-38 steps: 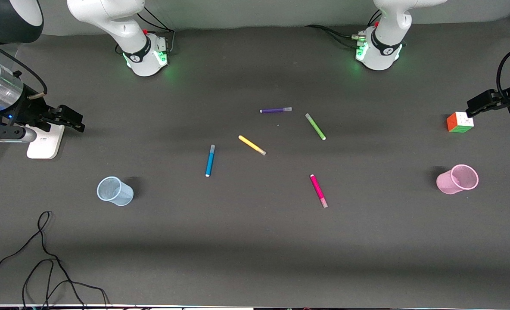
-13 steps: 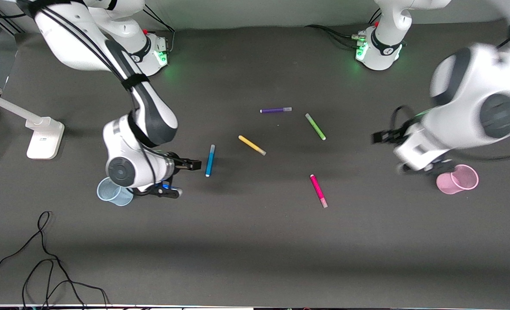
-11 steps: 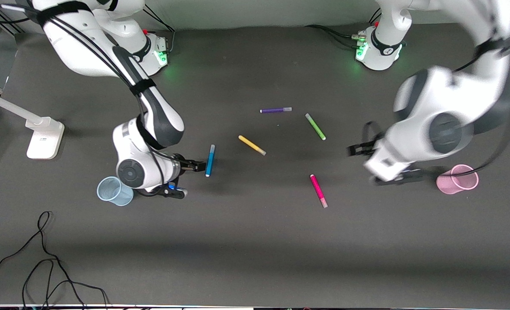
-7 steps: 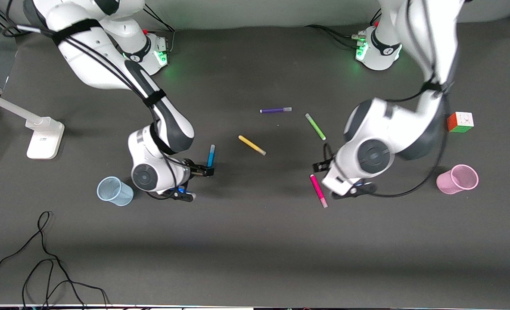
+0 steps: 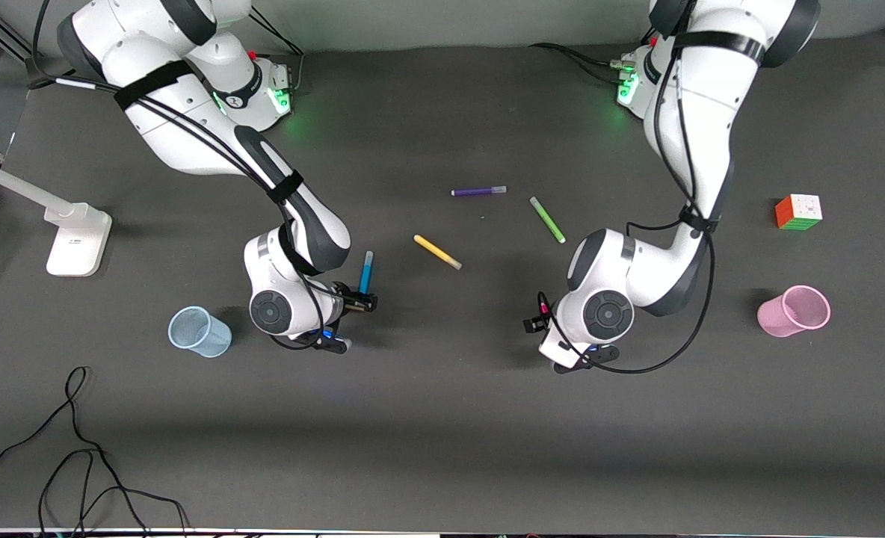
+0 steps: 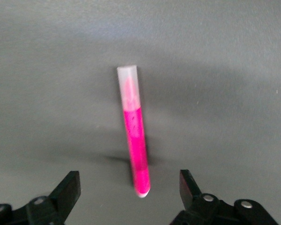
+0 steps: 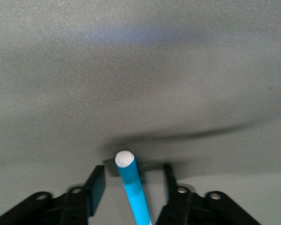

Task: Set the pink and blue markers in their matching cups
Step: 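Grasp the blue marker with the right gripper while the left gripper grasps the pink marker, then lift the blue marker over the blue cup while the left gripper carries pink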

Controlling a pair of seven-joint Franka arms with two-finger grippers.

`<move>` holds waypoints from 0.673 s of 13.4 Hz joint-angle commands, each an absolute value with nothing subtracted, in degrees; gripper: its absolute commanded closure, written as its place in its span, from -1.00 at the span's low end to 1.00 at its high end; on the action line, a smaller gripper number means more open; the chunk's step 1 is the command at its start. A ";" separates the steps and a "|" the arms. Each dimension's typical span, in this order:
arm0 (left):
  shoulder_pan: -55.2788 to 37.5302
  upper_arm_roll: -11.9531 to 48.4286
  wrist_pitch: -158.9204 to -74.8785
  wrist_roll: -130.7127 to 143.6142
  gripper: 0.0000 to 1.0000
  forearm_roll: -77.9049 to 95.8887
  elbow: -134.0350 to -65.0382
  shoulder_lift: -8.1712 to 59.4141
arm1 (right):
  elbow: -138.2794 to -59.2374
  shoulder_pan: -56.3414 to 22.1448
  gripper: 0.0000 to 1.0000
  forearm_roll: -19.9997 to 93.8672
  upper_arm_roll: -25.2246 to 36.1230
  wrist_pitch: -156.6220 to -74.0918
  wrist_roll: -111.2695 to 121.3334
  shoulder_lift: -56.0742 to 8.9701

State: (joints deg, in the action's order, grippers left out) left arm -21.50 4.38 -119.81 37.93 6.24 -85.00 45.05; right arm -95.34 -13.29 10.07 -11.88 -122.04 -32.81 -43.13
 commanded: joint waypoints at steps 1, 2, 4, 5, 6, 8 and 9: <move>-22.32 3.87 -120.94 41.48 -0.79 7.56 -83.58 46.84 | -94.75 -13.01 1.00 10.99 -12.22 -122.52 -33.75 -43.25; -22.67 3.87 -121.02 42.44 -0.70 7.47 -83.67 47.02 | -94.57 -12.92 1.00 10.99 -12.22 -122.52 -33.75 -42.98; -22.94 3.87 -121.03 42.80 -0.62 7.64 -83.85 47.20 | -94.04 -12.57 1.00 10.99 -12.13 -121.65 -33.84 -42.11; -22.94 3.87 -121.03 42.89 -0.53 7.82 -84.02 47.20 | -93.00 -12.48 1.00 10.99 -11.87 -118.86 -33.75 -40.88; -22.94 3.87 -120.94 43.41 -0.45 7.82 -84.20 47.11 | -91.94 -12.22 1.00 10.81 -11.43 -115.00 -33.31 -38.78; -23.03 3.87 -120.41 44.12 -0.13 7.82 -84.20 46.85 | -91.67 -10.81 1.00 9.06 -9.33 -110.06 -32.61 -32.21; -23.03 3.87 -120.24 44.21 0.11 7.82 -84.20 46.76 | -92.19 -10.90 1.00 6.09 -7.66 -109.34 -30.87 -28.69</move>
